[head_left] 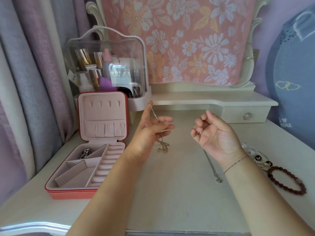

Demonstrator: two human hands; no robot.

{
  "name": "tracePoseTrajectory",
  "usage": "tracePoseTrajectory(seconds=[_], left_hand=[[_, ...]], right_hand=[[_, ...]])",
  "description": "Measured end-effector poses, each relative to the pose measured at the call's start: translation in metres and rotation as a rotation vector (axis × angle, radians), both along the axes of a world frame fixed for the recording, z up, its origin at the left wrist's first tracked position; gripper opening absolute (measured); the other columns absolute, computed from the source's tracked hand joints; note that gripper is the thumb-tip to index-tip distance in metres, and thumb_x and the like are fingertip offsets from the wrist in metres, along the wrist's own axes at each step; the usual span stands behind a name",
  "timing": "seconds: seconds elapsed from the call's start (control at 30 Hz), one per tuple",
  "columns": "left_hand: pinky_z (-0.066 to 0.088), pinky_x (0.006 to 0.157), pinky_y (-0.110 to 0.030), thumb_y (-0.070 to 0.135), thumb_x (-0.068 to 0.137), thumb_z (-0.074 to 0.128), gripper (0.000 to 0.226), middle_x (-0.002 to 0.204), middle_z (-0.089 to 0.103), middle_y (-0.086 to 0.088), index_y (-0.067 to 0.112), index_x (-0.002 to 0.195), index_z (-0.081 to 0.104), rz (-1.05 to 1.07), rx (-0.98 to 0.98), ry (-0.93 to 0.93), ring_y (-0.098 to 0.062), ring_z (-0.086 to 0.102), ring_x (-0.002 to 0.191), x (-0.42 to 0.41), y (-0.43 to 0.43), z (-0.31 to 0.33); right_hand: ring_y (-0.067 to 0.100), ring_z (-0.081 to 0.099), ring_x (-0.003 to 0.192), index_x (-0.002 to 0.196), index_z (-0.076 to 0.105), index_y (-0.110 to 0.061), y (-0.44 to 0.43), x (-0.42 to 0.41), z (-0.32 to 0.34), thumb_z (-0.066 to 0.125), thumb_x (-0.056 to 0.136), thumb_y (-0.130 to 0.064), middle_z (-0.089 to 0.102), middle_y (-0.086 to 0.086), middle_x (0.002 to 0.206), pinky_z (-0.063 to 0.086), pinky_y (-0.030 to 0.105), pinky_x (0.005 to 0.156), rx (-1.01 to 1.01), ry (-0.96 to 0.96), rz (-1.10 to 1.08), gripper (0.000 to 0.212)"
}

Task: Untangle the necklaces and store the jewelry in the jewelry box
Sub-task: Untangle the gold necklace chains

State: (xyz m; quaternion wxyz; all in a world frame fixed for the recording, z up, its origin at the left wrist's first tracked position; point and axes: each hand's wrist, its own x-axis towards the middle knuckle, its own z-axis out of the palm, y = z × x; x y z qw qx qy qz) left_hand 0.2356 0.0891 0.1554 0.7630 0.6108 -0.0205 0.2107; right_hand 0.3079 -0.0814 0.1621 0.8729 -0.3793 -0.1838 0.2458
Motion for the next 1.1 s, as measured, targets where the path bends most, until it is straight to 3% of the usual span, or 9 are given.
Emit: tracePoseTrajectory(seconds=[0.13,0.2,0.3,0.4,0.6,0.7,0.8,1.0,1.1], left_hand=[[0.046,0.067,-0.025,0.011,0.083,0.061,0.076,0.094,0.071,-0.007,0.031,0.148,0.028,-0.049,0.038,0.024,-0.018,0.061,0.068,-0.002,0.001,0.0],[0.041,0.059,-0.023,0.006,0.09,0.057,0.065,0.093,0.07,-0.008,0.03,0.146,0.033,-0.077,0.047,0.03,-0.016,0.05,0.055,-0.004,0.0,0.002],[0.03,0.044,-0.019,0.012,0.092,0.051,0.051,0.094,0.07,-0.008,0.026,0.141,0.043,-0.155,0.02,0.042,-0.012,0.032,0.042,-0.007,-0.001,0.005],[0.025,0.041,-0.018,0.019,0.091,0.051,0.046,0.099,0.071,-0.009,0.023,0.137,0.05,-0.238,-0.014,0.068,-0.008,0.024,0.036,-0.009,-0.001,0.006],[0.02,0.049,-0.025,0.026,0.088,0.05,0.047,0.105,0.07,-0.01,0.022,0.135,0.053,-0.292,-0.016,0.082,-0.007,0.023,0.035,-0.01,0.0,0.005],[0.021,0.043,-0.02,0.024,0.09,0.052,0.042,0.109,0.07,-0.01,0.022,0.131,0.056,-0.204,-0.003,0.1,-0.007,0.024,0.036,-0.009,0.0,0.006],[0.022,0.043,-0.019,0.017,0.095,0.055,0.028,0.109,0.072,-0.004,0.022,0.121,0.064,0.056,0.123,0.221,-0.009,0.026,0.04,-0.006,0.001,0.003],[0.031,0.045,-0.008,0.017,0.085,0.072,0.002,0.06,0.061,0.018,0.017,0.088,0.072,0.099,0.415,0.36,0.004,0.045,0.041,-0.005,-0.004,-0.002],[0.04,0.062,-0.01,0.031,0.074,0.083,0.017,0.087,0.066,0.012,0.023,0.087,0.075,0.088,0.579,0.4,0.005,0.058,0.068,-0.004,-0.005,-0.006]], right_hand=[[0.013,0.05,0.062,0.081,0.065,-0.011,0.011,-0.001,-0.016,0.056,0.092,-0.011,0.058,-0.003,0.067,0.046,0.023,0.062,-0.485,-0.345,-0.142,0.014],[0.012,0.055,0.071,0.087,0.071,-0.018,0.017,-0.002,-0.024,0.059,0.092,-0.01,0.062,-0.003,0.076,0.047,0.022,0.068,-0.673,-0.49,-0.157,0.015],[0.008,0.061,0.087,0.091,0.071,-0.033,0.023,-0.005,-0.03,0.064,0.089,-0.015,0.067,-0.005,0.092,0.048,0.024,0.083,-0.75,-0.547,-0.126,0.019],[0.008,0.063,0.103,0.105,0.067,-0.031,0.027,-0.007,-0.031,0.065,0.088,-0.015,0.068,-0.005,0.109,0.047,0.023,0.092,-0.753,-0.585,-0.063,0.024],[0.002,0.066,0.091,0.09,0.073,-0.024,0.03,-0.013,-0.034,0.07,0.085,-0.023,0.074,-0.004,0.093,0.047,0.02,0.088,-0.85,-0.657,0.017,0.005],[0.001,0.065,0.08,0.086,0.073,-0.019,0.028,-0.013,-0.03,0.069,0.087,-0.021,0.074,-0.005,0.085,0.048,0.014,0.078,-0.796,-0.645,0.012,0.004],[0.009,0.065,0.07,0.091,0.071,-0.013,0.02,-0.01,-0.022,0.063,0.091,-0.014,0.072,0.003,0.077,0.051,0.021,0.064,-0.62,-0.492,-0.019,0.008],[0.015,0.064,0.064,0.094,0.068,-0.009,0.011,-0.007,-0.009,0.064,0.076,-0.021,0.069,0.006,0.072,0.051,0.022,0.056,-0.298,-0.177,0.005,0.023],[0.012,0.064,0.065,0.097,0.066,-0.01,0.009,-0.006,-0.007,0.061,0.076,-0.021,0.067,0.003,0.072,0.052,0.021,0.057,-0.191,-0.109,0.024,0.024]])
